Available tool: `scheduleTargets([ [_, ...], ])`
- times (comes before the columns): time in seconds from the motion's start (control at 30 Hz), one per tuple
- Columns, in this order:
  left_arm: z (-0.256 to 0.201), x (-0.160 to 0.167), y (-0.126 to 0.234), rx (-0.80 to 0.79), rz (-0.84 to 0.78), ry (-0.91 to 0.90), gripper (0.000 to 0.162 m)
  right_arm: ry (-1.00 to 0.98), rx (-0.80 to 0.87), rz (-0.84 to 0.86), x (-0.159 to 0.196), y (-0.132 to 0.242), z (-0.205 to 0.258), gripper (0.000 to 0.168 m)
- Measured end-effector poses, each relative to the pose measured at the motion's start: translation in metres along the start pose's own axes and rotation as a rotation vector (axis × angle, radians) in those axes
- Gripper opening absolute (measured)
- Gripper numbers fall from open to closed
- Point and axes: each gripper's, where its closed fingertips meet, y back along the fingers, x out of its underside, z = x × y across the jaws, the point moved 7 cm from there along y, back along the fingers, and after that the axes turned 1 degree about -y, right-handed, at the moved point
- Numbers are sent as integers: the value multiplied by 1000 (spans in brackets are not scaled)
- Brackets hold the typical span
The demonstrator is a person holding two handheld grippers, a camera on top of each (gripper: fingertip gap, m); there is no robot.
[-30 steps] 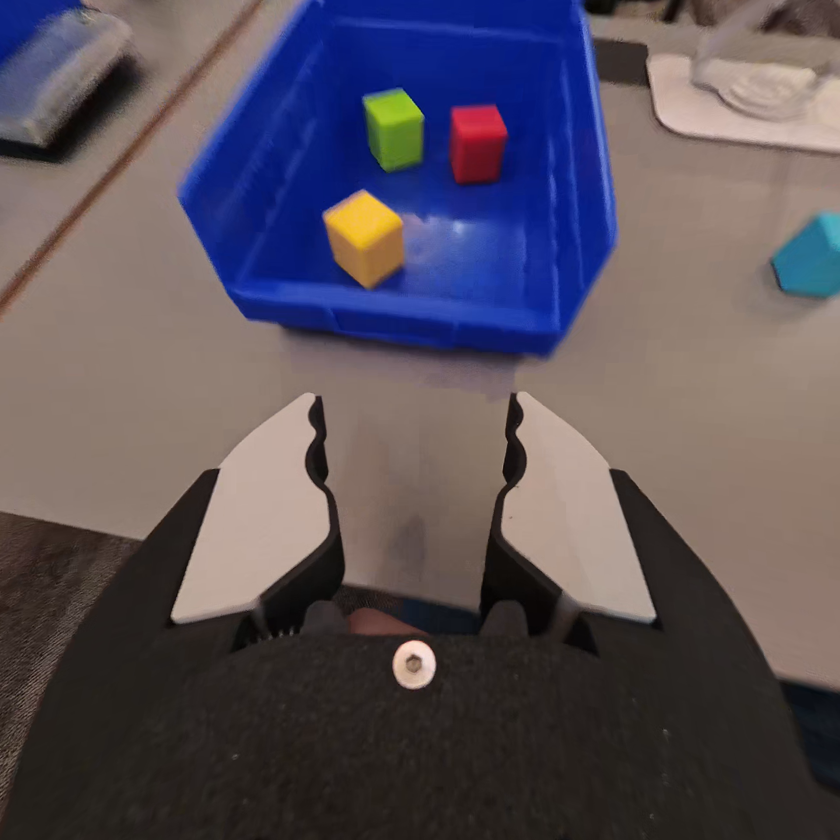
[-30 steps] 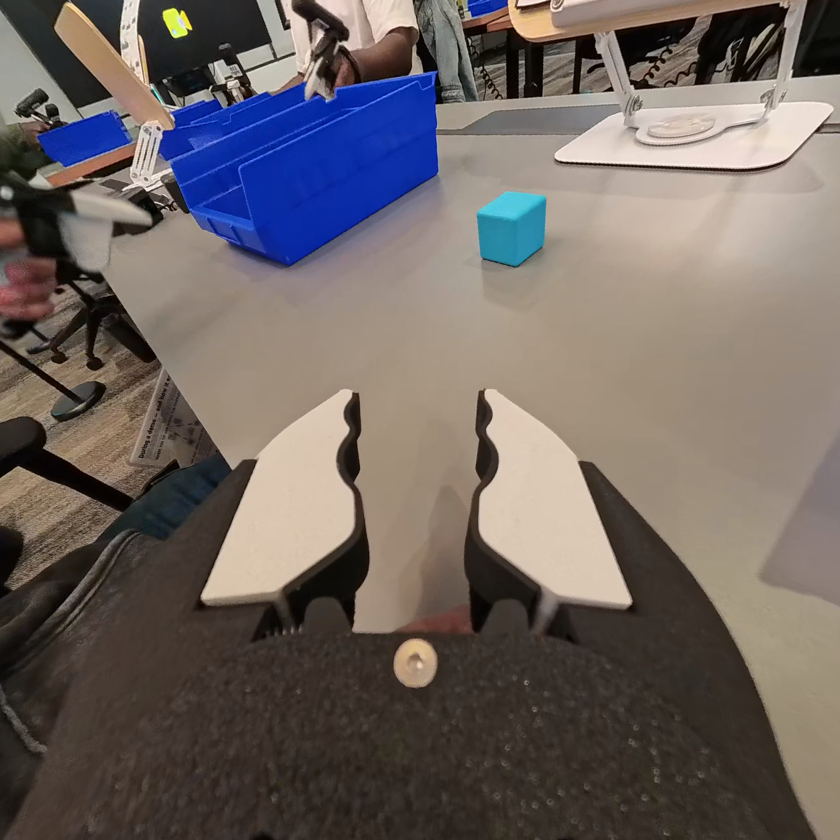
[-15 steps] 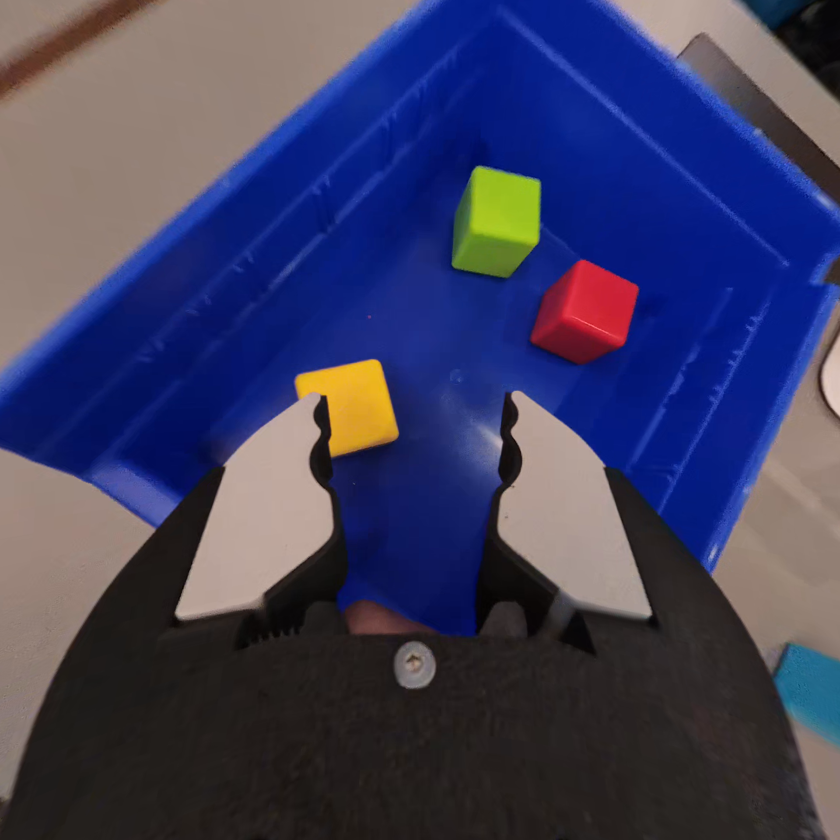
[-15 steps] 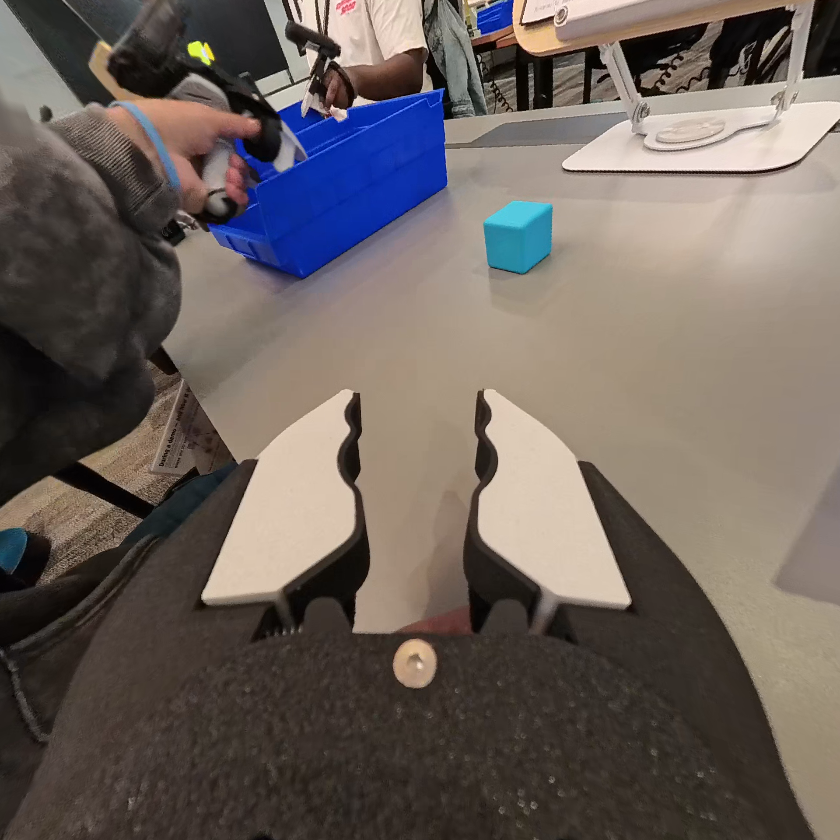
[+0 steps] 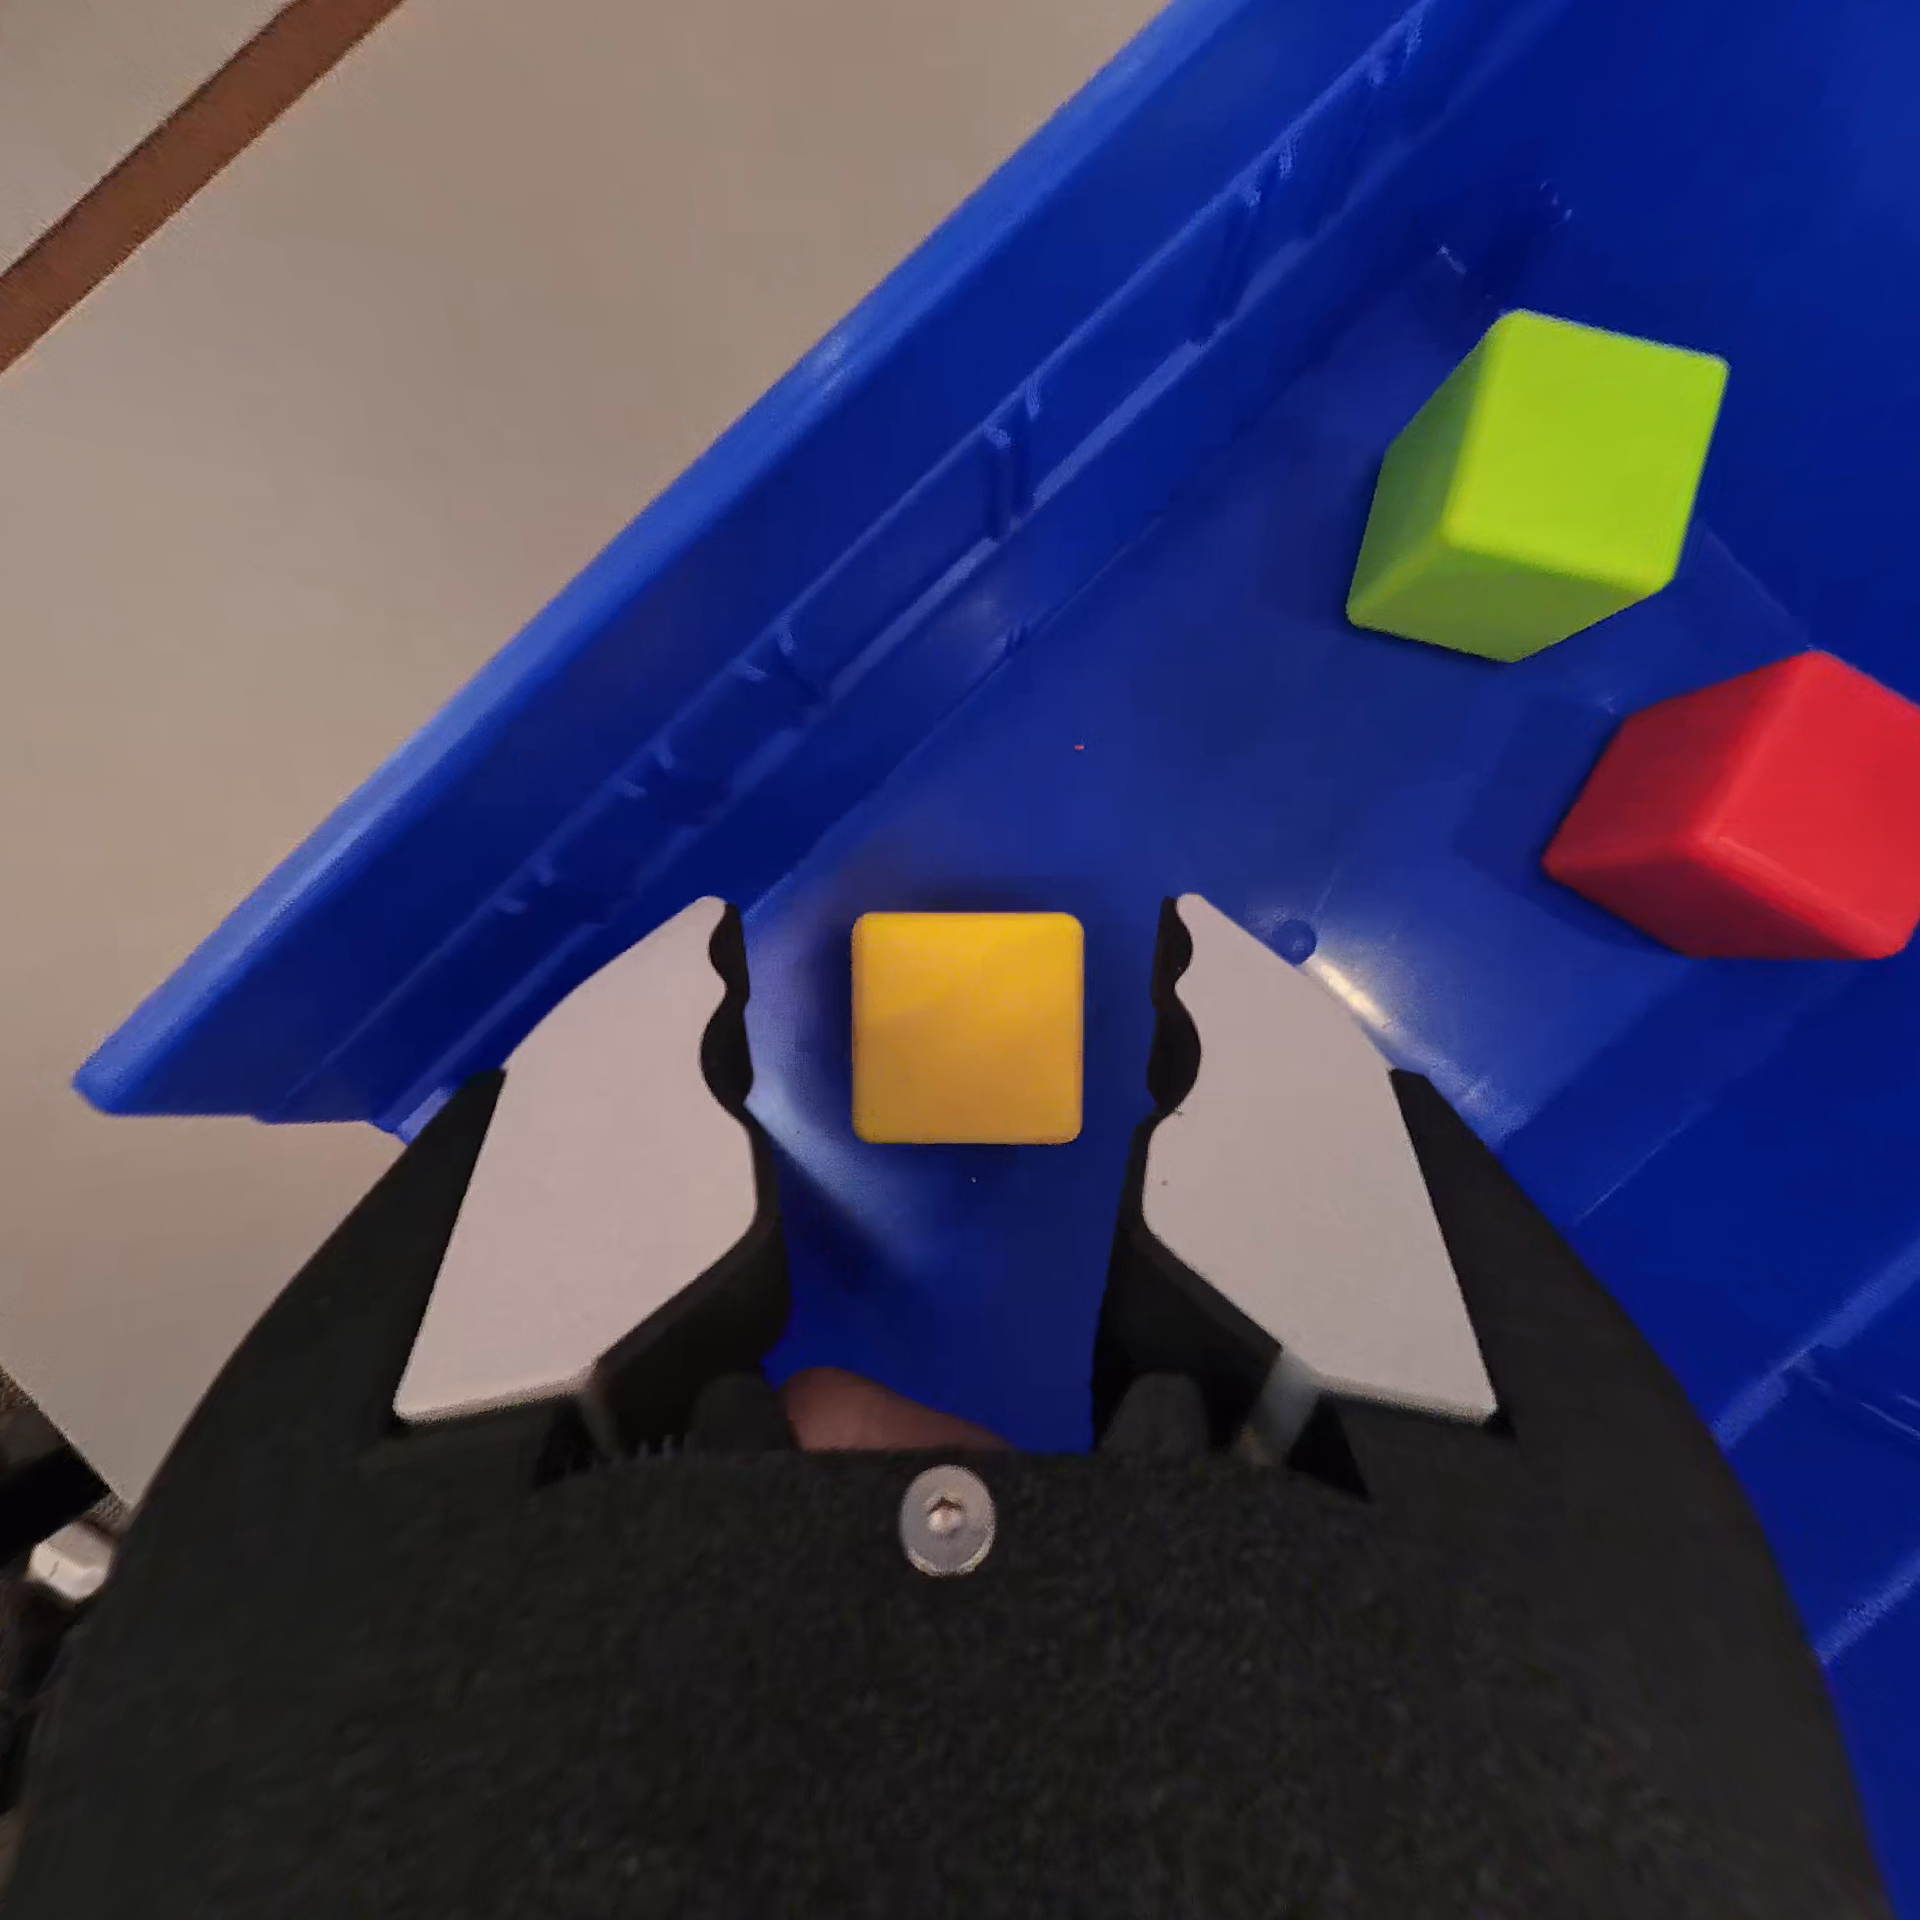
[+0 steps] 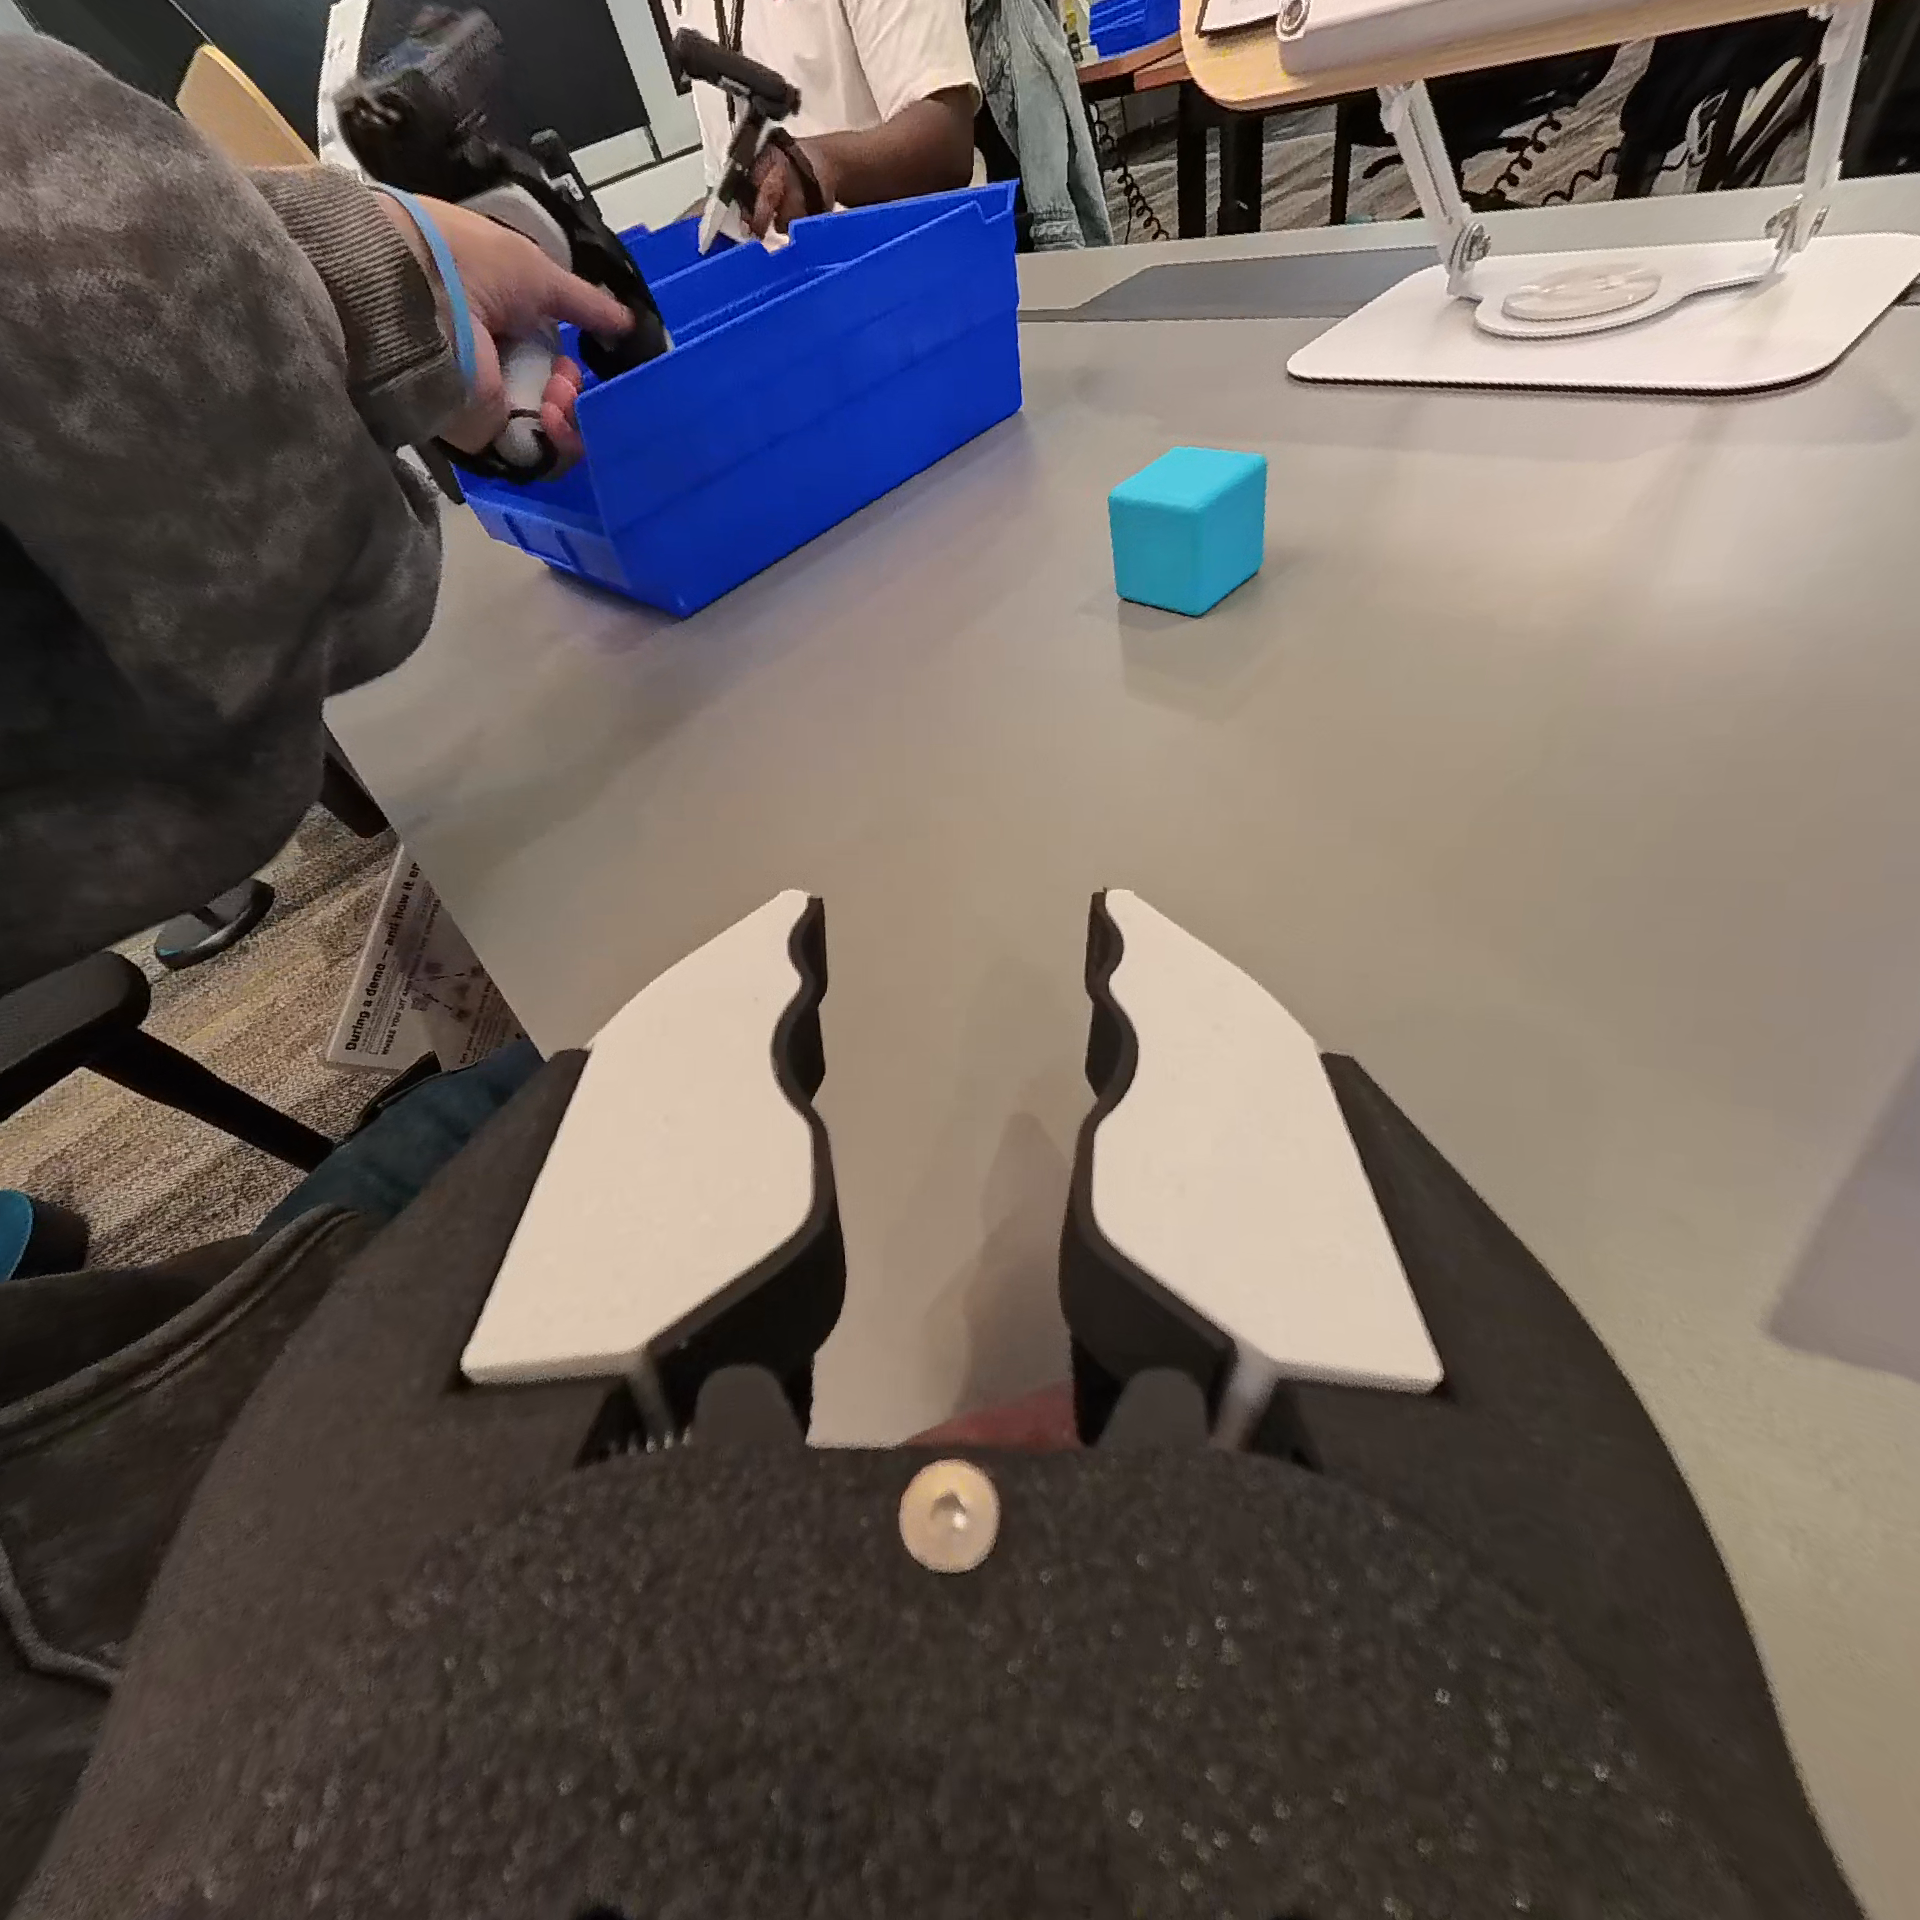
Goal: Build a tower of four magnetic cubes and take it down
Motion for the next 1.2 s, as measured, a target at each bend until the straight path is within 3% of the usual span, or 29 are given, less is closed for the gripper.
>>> scheduleTargets([
  [0.17, -4, 10, -18, 53, 141, -19, 76, 2, 2, 4, 0, -1, 0, 48],
  [0.23, -4, 13, -24, 66, 172, -13, 66, -1, 1, 5, 0, -1, 0, 48],
  [0.3, -3, 12, -24, 98, 161, 10, 50, -2, 1, 5, 0, -1, 0, 48],
  [0.53, -5, 5, -14, 252, 97, -83, 50, -4, -2, 6, 0, -1, -1, 48],
  [0.77, -10, -26, 54, 625, -180, -431, 50, 1, -4, 9, 1, -2, 0, 47],
  [0.93, -47, -28, 120, 933, -253, -735, 50, 5, -4, 16, 1, -2, 0, 47],
  [1.07, -101, 0, 167, 1123, -314, -1092, 50, 6, 1, 5, 1, -2, 0, 46],
  [1.2, -161, 55, 199, 1242, -296, -1510, 50, 10, 7, -4, 0, -1, 0, 46],
])
